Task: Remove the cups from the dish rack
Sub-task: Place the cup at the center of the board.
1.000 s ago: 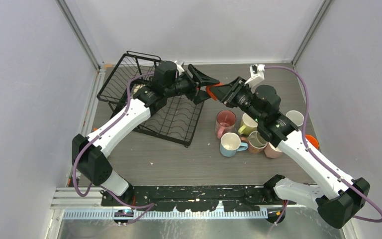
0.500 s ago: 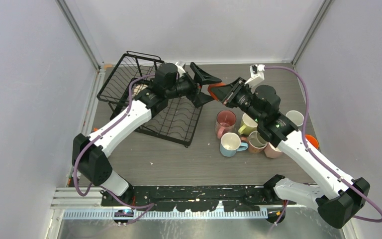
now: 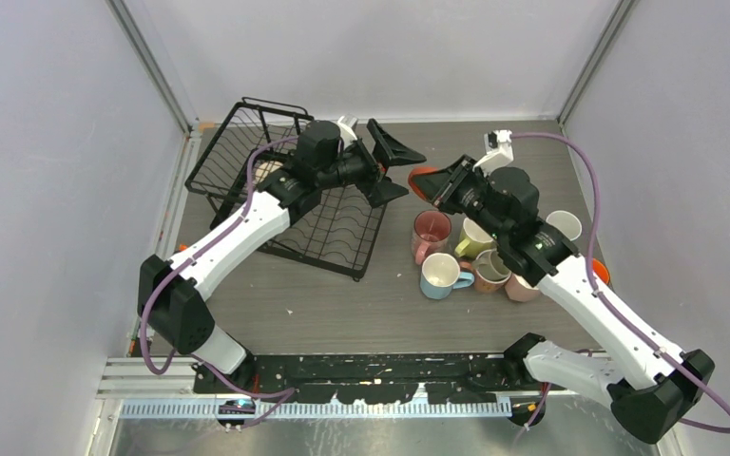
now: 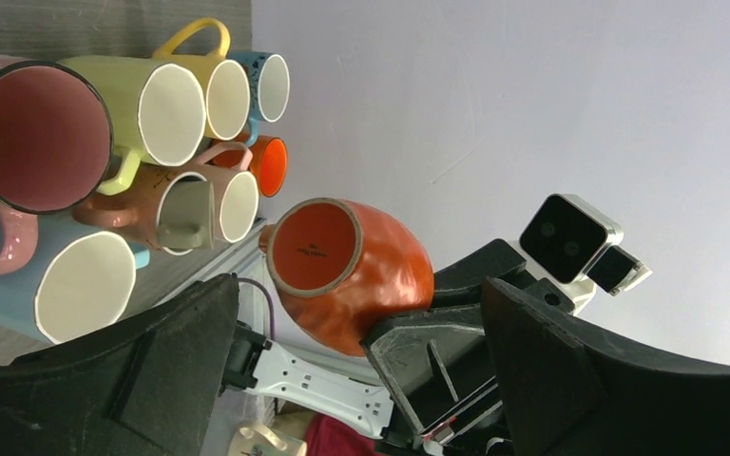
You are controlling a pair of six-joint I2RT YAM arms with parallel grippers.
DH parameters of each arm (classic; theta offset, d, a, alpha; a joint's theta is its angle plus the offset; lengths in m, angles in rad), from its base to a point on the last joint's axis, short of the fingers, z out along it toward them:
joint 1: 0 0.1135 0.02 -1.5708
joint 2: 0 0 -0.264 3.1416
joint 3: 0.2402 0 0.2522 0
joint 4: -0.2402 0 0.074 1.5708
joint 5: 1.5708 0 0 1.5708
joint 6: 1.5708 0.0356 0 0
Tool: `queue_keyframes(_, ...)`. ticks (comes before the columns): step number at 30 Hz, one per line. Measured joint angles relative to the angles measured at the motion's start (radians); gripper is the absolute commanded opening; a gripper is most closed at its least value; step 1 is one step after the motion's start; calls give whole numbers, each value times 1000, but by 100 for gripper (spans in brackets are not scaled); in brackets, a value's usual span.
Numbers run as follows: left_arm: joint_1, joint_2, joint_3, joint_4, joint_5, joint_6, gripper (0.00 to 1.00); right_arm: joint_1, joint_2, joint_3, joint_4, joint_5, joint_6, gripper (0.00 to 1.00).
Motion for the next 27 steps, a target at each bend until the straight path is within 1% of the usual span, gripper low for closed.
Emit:
queue_keyframes(13,41,-6,4,-60,-1,109,100,0,-80,50,-218,95,-8,1)
queue_keyframes(18,65,-34,23,-130,-19,183,100,0,-93,88,-356,141,-10,1)
queue_keyframes(27,68,-102,103,-243,-53,335,100,0,-76,144,-571,256,-13,1)
